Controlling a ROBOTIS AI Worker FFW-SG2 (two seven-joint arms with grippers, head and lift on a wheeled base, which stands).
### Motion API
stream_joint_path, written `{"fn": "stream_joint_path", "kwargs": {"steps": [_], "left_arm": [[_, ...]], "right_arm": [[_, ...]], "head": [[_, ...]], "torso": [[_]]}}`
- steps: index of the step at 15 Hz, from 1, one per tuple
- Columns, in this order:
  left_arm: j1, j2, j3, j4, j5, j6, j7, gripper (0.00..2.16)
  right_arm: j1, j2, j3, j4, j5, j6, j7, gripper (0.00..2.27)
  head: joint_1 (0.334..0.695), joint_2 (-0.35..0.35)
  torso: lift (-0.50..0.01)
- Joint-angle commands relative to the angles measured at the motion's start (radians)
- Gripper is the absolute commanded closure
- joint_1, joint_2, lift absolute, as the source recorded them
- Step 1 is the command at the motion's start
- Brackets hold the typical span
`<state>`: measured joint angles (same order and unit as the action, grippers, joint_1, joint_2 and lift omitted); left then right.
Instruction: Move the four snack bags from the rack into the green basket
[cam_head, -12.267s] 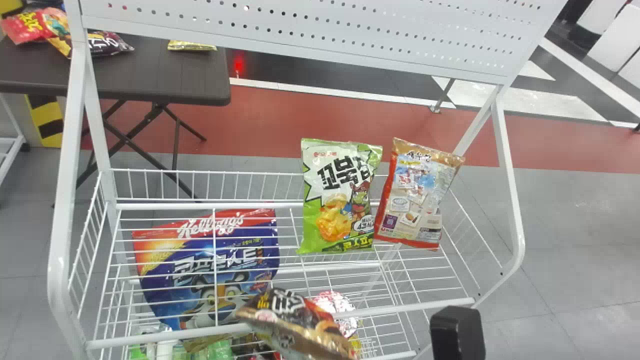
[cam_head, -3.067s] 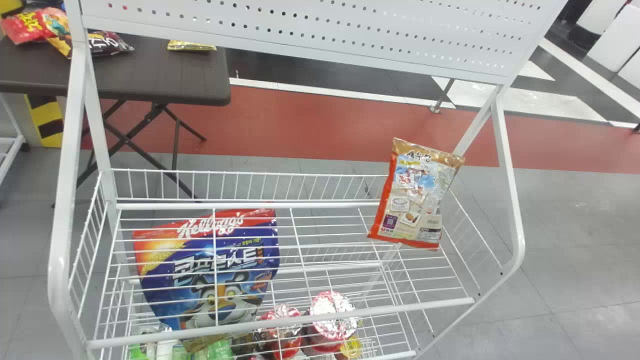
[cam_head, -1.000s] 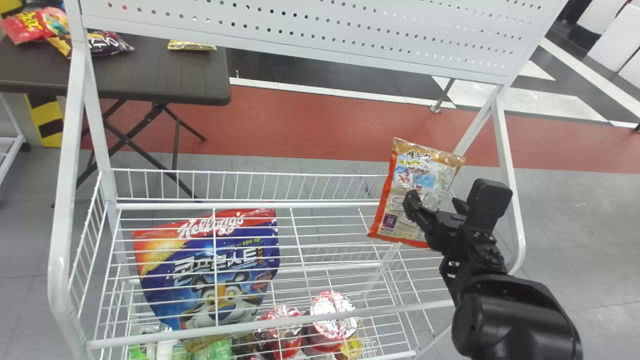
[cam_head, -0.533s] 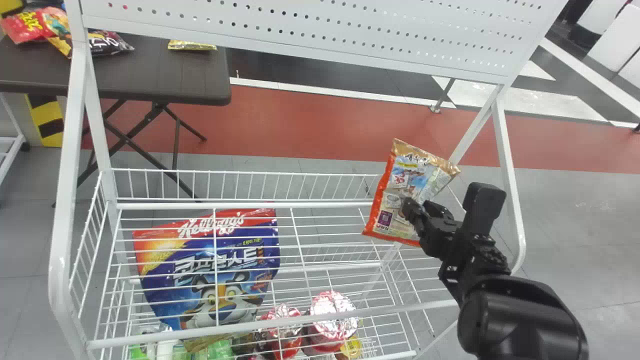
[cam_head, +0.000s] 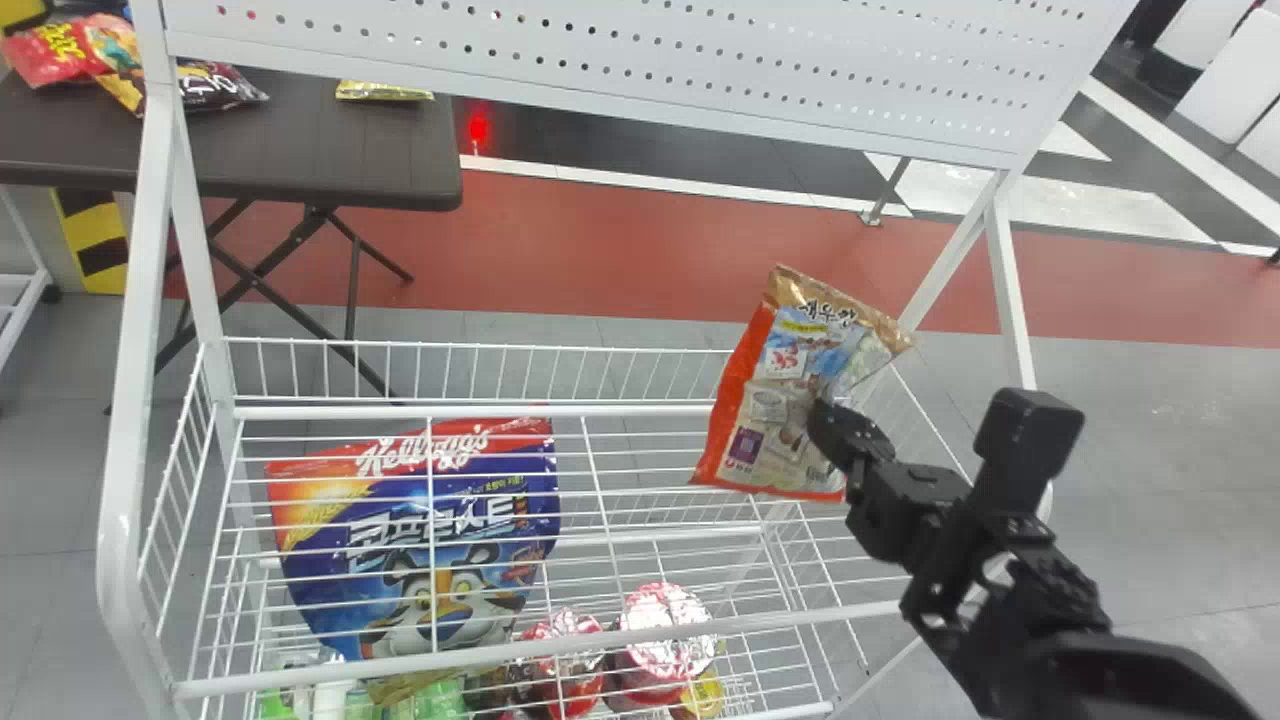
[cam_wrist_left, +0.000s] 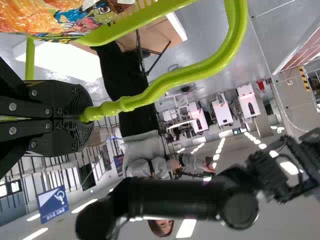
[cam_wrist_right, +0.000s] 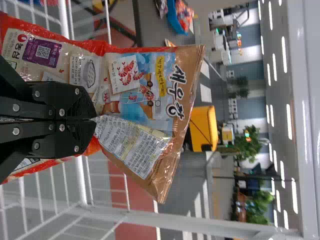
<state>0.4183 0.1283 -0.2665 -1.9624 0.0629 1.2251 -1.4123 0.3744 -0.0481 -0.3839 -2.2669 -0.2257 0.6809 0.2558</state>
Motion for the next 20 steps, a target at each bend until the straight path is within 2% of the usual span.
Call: {"fn": "stream_joint_path", "kwargs": {"steps": [1, 4, 6, 7, 10, 13, 15, 17, 20], "left_arm": [[-0.010, -0.001, 0.000, 0.005, 0.002, 0.001, 0.000, 1.57], [-0.024, -0.001, 0.000, 0.017, 0.008, 0.001, 0.000, 1.57], [-0.035, -0.003, -0.002, 0.022, 0.008, 0.004, 0.000, 1.57], [-0.041, -0.003, -0.002, 0.028, 0.008, 0.020, 0.001, 1.57], [-0.044, -0.003, -0.002, 0.030, 0.009, 0.023, 0.000, 1.57], [-0.046, -0.006, -0.004, 0.031, 0.009, 0.023, 0.001, 1.57], [-0.047, -0.007, -0.004, 0.037, 0.009, 0.023, 0.001, 1.57], [-0.046, -0.006, -0.004, 0.036, 0.011, 0.026, 0.001, 1.58], [-0.042, -0.004, -0.007, 0.031, 0.009, 0.029, 0.000, 1.57]], "right_arm": [[0.146, 0.008, -0.020, -0.214, -0.113, 0.208, 0.037, 2.13], [0.255, 0.049, -0.116, -0.359, -0.277, 0.561, 0.192, 2.13], [0.288, 0.049, -0.176, -0.385, -0.371, 0.773, 0.264, 2.13], [0.307, 0.049, -0.190, -0.393, -0.385, 0.849, 0.295, 2.13], [0.360, 0.049, -0.171, -0.376, -0.351, 0.891, 0.318, 2.13], [0.394, 0.044, -0.105, -0.299, -0.259, 0.891, 0.332, 2.13], [0.402, 0.005, -0.035, -0.230, -0.185, 0.891, 0.330, 2.13], [0.403, -0.013, 0.031, -0.171, -0.090, 0.846, 0.313, 2.13], [0.400, -0.030, 0.036, -0.132, -0.041, 0.742, 0.258, 2.13]], "head": [[0.695, -0.350], [0.695, -0.350], [0.695, -0.350], [0.695, -0.350], [0.695, -0.350], [0.695, -0.350], [0.695, -0.350], [0.695, -0.350], [0.695, -0.350]], "torso": [[0.000], [0.000], [0.000], [0.000], [0.000], [0.000], [0.000], [0.000], [0.000]]}}
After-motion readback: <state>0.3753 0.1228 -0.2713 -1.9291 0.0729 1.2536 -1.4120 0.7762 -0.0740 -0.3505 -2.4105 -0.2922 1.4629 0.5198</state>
